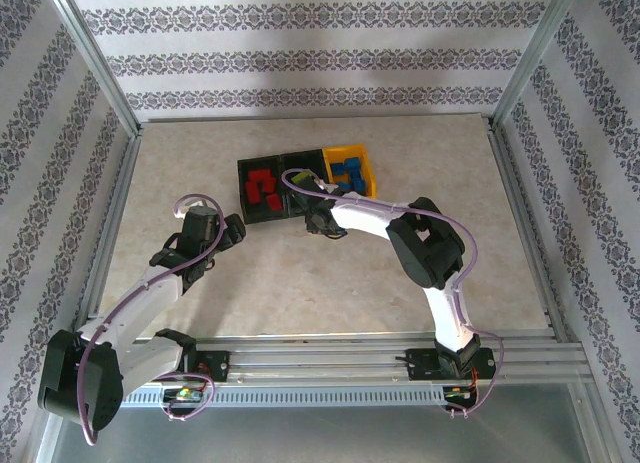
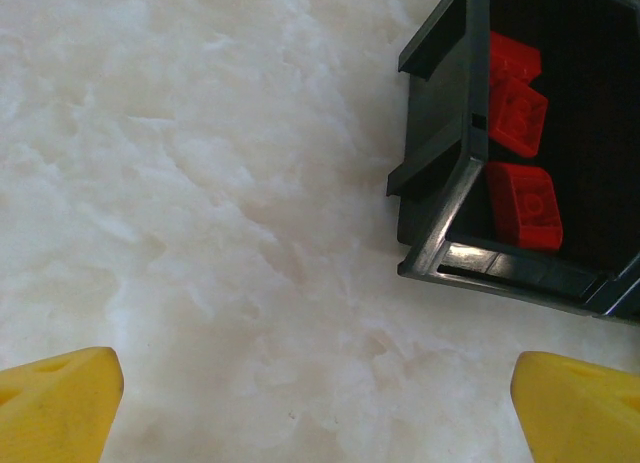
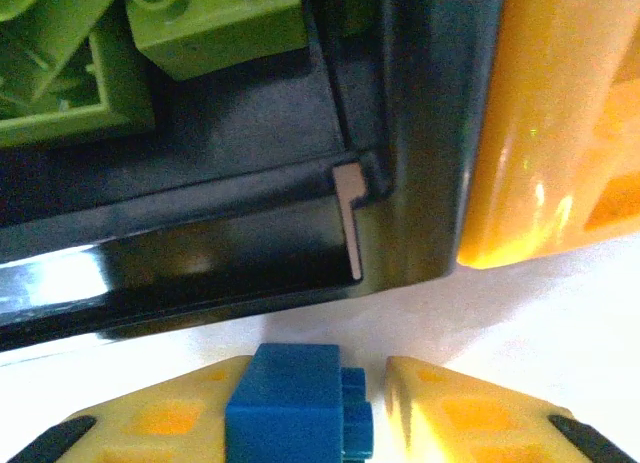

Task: Sort the legos into containers by color
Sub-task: Pick up the lego from the center of the table, then place the lego in the container.

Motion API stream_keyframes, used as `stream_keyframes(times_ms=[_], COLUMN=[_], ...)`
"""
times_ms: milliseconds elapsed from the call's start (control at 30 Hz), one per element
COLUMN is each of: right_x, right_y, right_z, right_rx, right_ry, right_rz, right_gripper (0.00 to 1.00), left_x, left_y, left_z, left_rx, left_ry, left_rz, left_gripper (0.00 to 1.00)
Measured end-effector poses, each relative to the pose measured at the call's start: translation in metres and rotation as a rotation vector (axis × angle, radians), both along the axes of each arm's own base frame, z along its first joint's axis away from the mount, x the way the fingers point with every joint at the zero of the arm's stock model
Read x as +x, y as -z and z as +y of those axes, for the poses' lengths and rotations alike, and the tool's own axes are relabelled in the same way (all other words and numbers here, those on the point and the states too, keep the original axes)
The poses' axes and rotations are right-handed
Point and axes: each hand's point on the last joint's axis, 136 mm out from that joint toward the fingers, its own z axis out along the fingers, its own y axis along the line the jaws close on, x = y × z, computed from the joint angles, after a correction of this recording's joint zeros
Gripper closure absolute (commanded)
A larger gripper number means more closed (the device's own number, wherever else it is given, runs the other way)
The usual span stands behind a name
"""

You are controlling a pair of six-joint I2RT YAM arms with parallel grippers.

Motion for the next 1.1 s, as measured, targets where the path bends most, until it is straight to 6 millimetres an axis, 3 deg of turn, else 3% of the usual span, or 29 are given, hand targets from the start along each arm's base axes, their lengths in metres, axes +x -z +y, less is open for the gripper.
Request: stream_keyframes(times_ms=[233, 367, 500, 667, 833, 1000, 1100], right_x=[-0.001, 0.0, 0.003, 0.014, 0.038, 0.073, 0.094], right_y=[-0.002, -0.013, -0.046, -0.108, -0.14, -0.151, -0.144], right_z=[0.0, 0.001, -0.004, -0.021, -0.053, -0.08, -0.087], right_rx=[-0.012, -0.005, 0.002, -0.002, -0.038, -0.072, -0.077], right_ry=[-0.031, -0.044, -0.057, -0.056, -0.026, 0.001, -0.001], right_rz=[0.003, -0.015, -0.082, -0.212, -0.285, -0.298, -0.282], right_gripper=[0.78, 0.8, 0.8, 0.8, 0.79, 0.78, 0.78], left_x=[0.0, -0.001, -0.001, -0.001, -0.001, -0.001, -0.001], left_y=[0.001, 0.001, 0.001, 0.0, 0.0, -0.001, -0.002], left_z=[0.0, 0.0, 0.0, 0.001, 0.001, 0.002, 0.002], left_rx=[0.0, 0.001, 0.001, 0.0, 0.0, -0.001, -0.002], left_ry=[0.0, -0.001, 0.0, -0.001, -0.003, -0.007, -0.006], left_rz=[0.002, 0.002, 0.001, -0.001, -0.002, -0.005, -0.008], left_gripper=[0.0, 0.0, 0.0, 0.0, 0.0, 0.0, 0.0])
